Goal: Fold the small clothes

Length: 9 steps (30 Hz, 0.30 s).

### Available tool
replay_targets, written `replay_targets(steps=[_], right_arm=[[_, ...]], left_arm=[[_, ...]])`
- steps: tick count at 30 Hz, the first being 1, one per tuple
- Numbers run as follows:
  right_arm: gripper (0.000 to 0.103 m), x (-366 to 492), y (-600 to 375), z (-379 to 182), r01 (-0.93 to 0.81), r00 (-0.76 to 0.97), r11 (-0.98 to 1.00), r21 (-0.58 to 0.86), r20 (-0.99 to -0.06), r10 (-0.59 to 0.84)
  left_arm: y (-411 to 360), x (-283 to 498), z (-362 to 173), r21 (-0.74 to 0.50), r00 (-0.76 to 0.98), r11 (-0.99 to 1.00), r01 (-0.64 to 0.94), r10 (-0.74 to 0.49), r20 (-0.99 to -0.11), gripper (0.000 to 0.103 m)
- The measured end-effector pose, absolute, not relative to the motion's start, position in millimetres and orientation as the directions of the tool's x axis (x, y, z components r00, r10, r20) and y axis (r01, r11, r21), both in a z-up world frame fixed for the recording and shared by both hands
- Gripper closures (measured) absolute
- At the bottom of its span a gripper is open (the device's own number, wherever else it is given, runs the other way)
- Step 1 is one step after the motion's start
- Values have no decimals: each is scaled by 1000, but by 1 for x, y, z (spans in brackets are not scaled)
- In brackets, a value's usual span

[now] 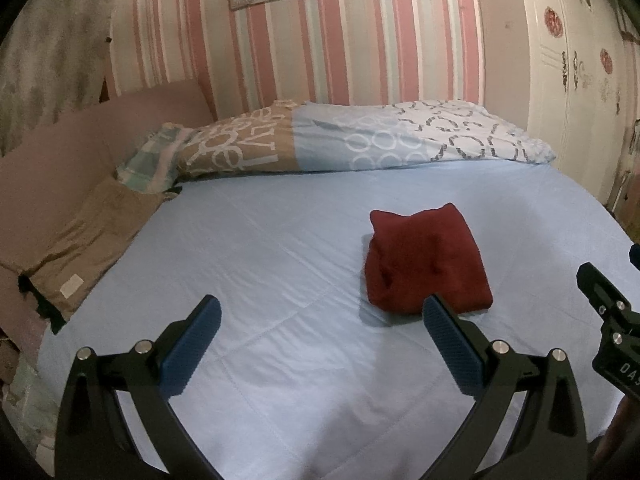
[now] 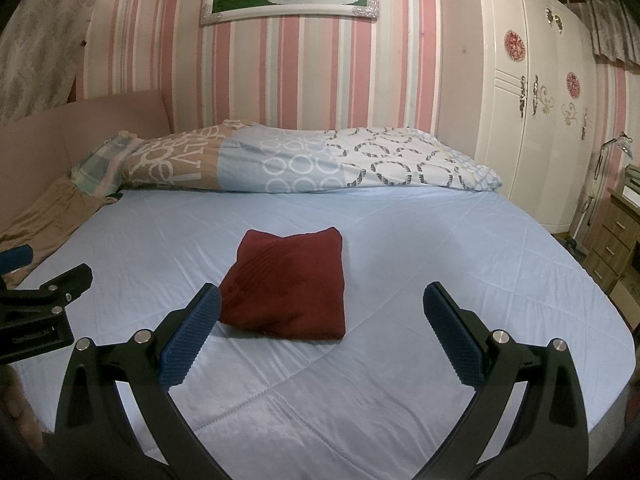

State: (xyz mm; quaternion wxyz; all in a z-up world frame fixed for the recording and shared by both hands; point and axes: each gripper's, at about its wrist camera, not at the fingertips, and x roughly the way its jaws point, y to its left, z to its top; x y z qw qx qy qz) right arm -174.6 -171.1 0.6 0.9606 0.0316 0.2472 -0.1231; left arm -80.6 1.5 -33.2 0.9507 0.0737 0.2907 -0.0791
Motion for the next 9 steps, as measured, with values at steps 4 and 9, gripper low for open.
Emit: replay_targets(steps=[4, 9], right_arm=[[3, -177, -173, 0, 251, 847, 968, 2, -485, -218], [3, -177, -173, 0, 249, 847, 968, 1, -485, -217]], left_arm=[[1, -80, -34, 86, 812, 977, 197, -113, -573, 2], [3, -80, -34, 79, 808, 977, 199, -117, -578, 2]])
